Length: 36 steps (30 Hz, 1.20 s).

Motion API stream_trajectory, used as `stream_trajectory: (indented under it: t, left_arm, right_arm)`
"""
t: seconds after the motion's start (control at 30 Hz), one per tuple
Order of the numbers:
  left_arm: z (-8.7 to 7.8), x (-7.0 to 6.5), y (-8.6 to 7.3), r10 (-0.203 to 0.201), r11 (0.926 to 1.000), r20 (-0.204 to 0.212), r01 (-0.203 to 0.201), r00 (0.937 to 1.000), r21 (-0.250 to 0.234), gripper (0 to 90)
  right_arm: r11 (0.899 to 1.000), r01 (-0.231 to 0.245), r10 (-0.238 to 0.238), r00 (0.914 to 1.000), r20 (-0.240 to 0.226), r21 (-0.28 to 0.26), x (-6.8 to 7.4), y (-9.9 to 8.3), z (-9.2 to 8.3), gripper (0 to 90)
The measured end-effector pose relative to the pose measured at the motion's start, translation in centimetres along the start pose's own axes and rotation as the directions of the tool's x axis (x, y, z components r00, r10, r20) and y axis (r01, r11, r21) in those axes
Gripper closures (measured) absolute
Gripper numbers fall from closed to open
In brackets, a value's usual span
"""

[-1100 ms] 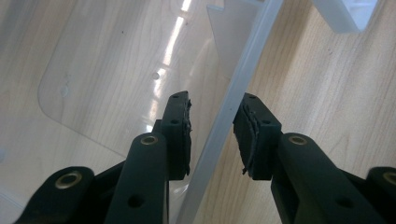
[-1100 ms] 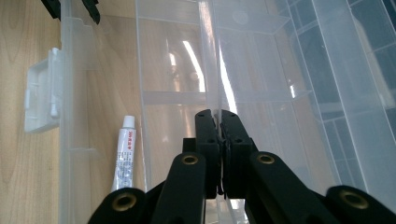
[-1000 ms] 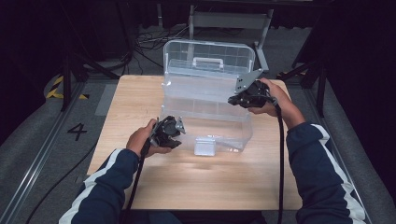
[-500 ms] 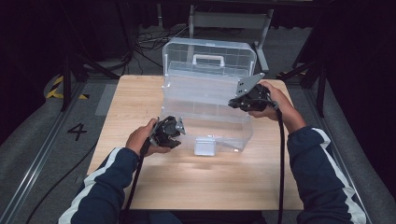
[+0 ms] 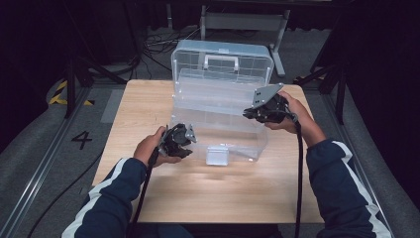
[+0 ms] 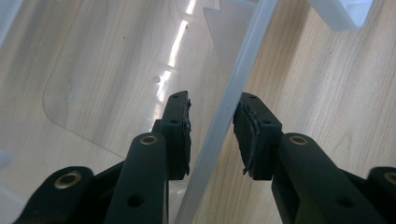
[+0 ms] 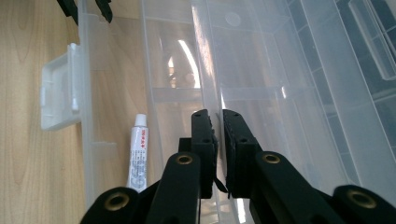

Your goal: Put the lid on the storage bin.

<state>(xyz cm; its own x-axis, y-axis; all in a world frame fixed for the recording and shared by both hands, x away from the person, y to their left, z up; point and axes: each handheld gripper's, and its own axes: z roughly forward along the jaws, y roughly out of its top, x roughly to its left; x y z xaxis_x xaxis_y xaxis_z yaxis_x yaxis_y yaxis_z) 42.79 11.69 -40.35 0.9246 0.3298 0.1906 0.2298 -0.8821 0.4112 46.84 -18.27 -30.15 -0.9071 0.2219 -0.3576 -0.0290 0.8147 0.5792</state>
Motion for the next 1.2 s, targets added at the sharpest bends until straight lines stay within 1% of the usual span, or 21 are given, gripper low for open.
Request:
stream_trajectory:
  t: [0.07, 0.13, 0.23, 0.3, 0.37, 0.43, 0.53, 0.6, 0.73, 0.77, 0.8, 0.9, 1.03, 1.1, 1.13, 1.17, 1.2]
  left_arm:
    - [-0.1, 0.0, -0.1, 0.0, 0.9999, -0.001, 0.0, 1.0, -0.015, 66.7]
    - [-0.1, -0.1, -0.2, -0.001, 0.9998, -0.013, 0.001, 0.9999, -0.021, 66.4]
    - [-0.1, -0.1, -0.2, 0.003, 0.9997, -0.012, -0.003, 0.9999, -0.025, 66.4]
    - [-0.1, -0.2, -0.3, 0.01, 0.9995, -0.02, -0.011, 0.9997, -0.031, 66.1]
    - [-0.1, -0.3, -0.3, 0.008, 0.9993, -0.028, -0.009, 0.9996, -0.036, 65.6]
    - [-0.3, -0.3, -0.4, 0.013, 0.9988, -0.028, -0.015, 0.9995, -0.047, 66.5]
    - [-0.5, -0.5, -0.5, 0.007, 0.9976, -0.042, -0.01, 0.9991, -0.069, 67.6]
    - [-0.6, -0.5, -0.6, 0.011, 0.9968, -0.043, -0.015, 0.999, -0.078, 67.5]
    - [-1.1, -0.7, -0.9, 0.0, 0.9954, -0.055, -0.006, 0.9985, -0.096, 68.9]
    - [-1.2, -0.7, -0.9, 0.0, 0.9945, -0.061, -0.007, 0.9981, -0.105, 69.4]
    - [-1.3, -0.7, -1.0, -0.001, 0.9947, -0.068, -0.006, 0.9977, -0.102, 69.1]
    - [-1.6, -0.6, -1.3, -0.012, 0.994, -0.07, 0.004, 0.9975, -0.109, 68.6]
    - [-1.9, -0.4, -1.6, -0.029, 0.9909, -0.06, 0.02, 0.9978, -0.133, 68.3]
    - [-2.2, -0.4, -1.7, -0.041, 0.9875, -0.06, 0.032, 0.9973, -0.154, 67.5]
    - [-2.5, -0.3, -1.7, -0.043, 0.9863, -0.056, 0.034, 0.9975, -0.162, 67.6]
    - [-2.6, -0.3, -1.7, -0.037, 0.9871, -0.052, 0.029, 0.998, -0.157, 67.6]
    - [-2.8, -0.4, -1.8, -0.042, 0.9859, -0.054, 0.033, 0.9976, -0.164, 67.1]
  right_arm:
    - [1.0, -0.002, 0.002, 1.0, -0.002, -0.005, 0.1, -0.1, 0.0, 84.9]
    - [1.0, 0.001, -0.001, 1.0, 0.004, -0.002, 0.3, 0.0, 0.0, 84.7]
    - [1.0, 0.002, -0.002, 1.0, 0.002, 0.001, 0.3, 0.0, 0.0, 84.6]
    - [1.0, 0.001, -0.001, 1.0, 0.0, 0.0, 0.4, 0.0, 0.1, 84.5]
    - [1.0, -0.004, 0.004, 1.0, 0.003, 0.001, 0.6, -0.1, 0.1, 84.3]
    - [1.0, -0.003, 0.003, 1.0, 0.002, 0.0, 0.7, -0.1, 0.0, 84.3]
    - [1.0, -0.003, 0.003, 1.0, -0.006, 0.0, 0.8, -0.3, 0.0, 84.2]
    - [1.0, -0.005, 0.005, 1.0, -0.005, -0.001, 0.9, -0.3, 0.1, 84.1]
    - [1.0, -0.001, 0.001, 1.0, 0.008, -0.002, 1.1, -0.3, 0.1, 83.6]
    - [1.0, -0.003, 0.003, 1.0, 0.009, 0.0, 1.1, -0.3, 0.1, 83.5]
    - [1.0, -0.007, 0.007, 1.0, 0.006, -0.002, 1.1, -0.4, 0.1, 83.5]
    - [1.0, -0.007, 0.007, 1.0, 0.004, -0.003, 1.2, -0.4, 0.0, 83.5]
    - [1.0, -0.011, 0.011, 0.9999, -0.003, -0.008, 1.2, -0.5, 0.1, 83.4]
    - [1.0, -0.013, 0.013, 0.9999, -0.005, -0.011, 1.2, -0.6, 0.1, 83.4]
    - [1.0, -0.015, 0.014, 0.9999, -0.005, -0.013, 1.2, -0.6, 0.0, 83.3]
    - [1.0, -0.018, 0.018, 0.9998, -0.006, -0.016, 1.1, -0.6, 0.0, 83.3]
    - [1.0, -0.021, 0.02, 0.9998, -0.007, -0.018, 1.1, -0.7, 0.0, 83.2]
